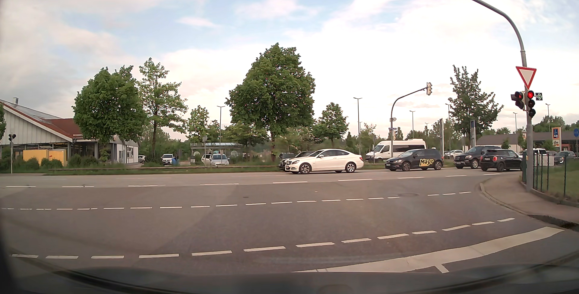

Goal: Follow the waypoints while adhering to traffic rules and regulations

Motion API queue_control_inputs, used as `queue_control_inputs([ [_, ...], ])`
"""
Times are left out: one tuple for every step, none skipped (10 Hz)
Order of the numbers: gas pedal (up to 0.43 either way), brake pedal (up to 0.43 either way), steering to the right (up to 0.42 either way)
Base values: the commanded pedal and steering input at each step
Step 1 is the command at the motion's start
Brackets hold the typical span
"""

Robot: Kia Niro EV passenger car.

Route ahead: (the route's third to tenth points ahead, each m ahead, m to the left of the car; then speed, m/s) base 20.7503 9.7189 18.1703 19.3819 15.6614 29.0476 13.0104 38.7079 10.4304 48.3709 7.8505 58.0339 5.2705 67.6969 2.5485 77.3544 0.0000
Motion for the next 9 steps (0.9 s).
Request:
queue_control_inputs([
  [0.0,0.366,-0.001],
  [0.0,0.378,-0.001],
  [0.0,0.378,-0.001],
  [0.0,0.384,-0.002],
  [0.0,0.378,-0.001],
  [0.0,0.378,-0.001],
  [0.0,0.378,-0.001],
  [0.0,0.372,-0.001],
  [0.0,0.378,-0.001],
])
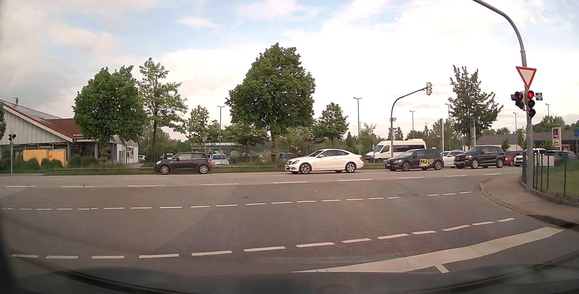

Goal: Follow the waypoints while adhering to traffic rules and regulations

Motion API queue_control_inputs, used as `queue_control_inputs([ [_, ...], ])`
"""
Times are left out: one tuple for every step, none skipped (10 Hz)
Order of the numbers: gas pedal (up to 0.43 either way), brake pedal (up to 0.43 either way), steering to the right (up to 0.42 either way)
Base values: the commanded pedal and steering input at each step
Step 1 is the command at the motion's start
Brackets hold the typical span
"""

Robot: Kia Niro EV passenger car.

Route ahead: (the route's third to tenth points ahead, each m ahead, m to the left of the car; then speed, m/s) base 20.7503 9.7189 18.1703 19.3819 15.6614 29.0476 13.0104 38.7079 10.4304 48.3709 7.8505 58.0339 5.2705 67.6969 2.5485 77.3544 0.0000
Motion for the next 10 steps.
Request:
queue_control_inputs([
  [0.0,0.378,-0.001],
  [0.0,0.378,-0.001],
  [0.0,0.378,-0.001],
  [0.0,0.372,-0.001],
  [0.0,0.372,-0.001],
  [0.0,0.366,-0.002],
  [0.0,0.36,-0.001],
  [0.0,0.36,-0.001],
  [0.0,0.36,-0.001],
  [0.0,0.36,-0.001],
])
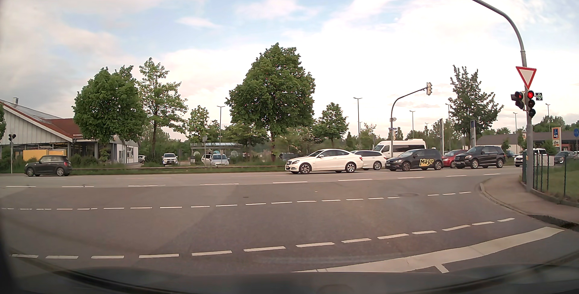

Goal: Follow the waypoints while adhering to traffic rules and regulations

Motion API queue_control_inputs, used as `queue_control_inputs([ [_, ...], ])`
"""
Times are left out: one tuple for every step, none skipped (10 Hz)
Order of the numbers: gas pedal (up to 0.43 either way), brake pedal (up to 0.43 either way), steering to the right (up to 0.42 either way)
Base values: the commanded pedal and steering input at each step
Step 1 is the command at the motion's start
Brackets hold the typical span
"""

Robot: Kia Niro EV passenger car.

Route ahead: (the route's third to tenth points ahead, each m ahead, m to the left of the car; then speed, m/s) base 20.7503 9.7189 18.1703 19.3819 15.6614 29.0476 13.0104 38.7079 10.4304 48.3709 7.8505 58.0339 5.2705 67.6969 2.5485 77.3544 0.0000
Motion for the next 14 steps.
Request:
queue_control_inputs([
  [0.0,0.36,-0.001],
  [0.0,0.36,-0.001],
  [0.0,0.36,-0.002],
  [0.0,0.366,-0.001],
  [0.0,0.366,-0.001],
  [0.0,0.366,-0.001],
  [0.0,0.366,-0.001],
  [0.0,0.36,-0.001],
  [0.0,0.36,-0.001],
  [0.0,0.36,-0.001],
  [0.0,0.36,-0.001],
  [0.0,0.36,-0.001],
  [0.0,0.36,-0.001],
  [0.0,0.36,-0.001],
])
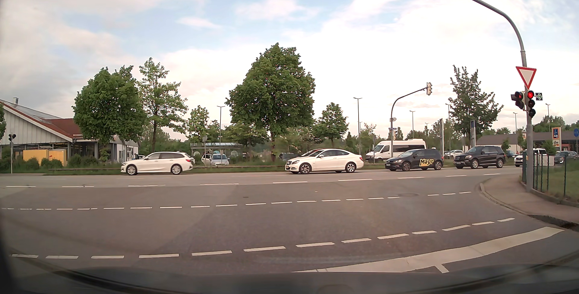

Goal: Follow the waypoints while adhering to traffic rules and regulations

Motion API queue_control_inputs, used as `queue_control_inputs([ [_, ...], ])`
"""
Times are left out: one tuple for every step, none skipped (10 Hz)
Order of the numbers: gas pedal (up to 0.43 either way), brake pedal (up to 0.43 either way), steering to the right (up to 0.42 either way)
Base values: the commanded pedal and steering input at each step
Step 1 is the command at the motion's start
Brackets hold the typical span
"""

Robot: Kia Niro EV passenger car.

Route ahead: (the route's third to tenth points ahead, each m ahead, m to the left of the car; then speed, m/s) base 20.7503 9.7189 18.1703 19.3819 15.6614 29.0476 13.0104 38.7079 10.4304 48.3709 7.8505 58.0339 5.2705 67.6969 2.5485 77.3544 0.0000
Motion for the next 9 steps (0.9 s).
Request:
queue_control_inputs([
  [0.0,0.36,-0.001],
  [0.0,0.36,-0.001],
  [0.0,0.36,-0.001],
  [0.0,0.36,-0.001],
  [0.0,0.36,-0.001],
  [0.0,0.36,-0.001],
  [0.0,0.36,-0.001],
  [0.0,0.36,-0.001],
  [0.0,0.36,-0.001],
])
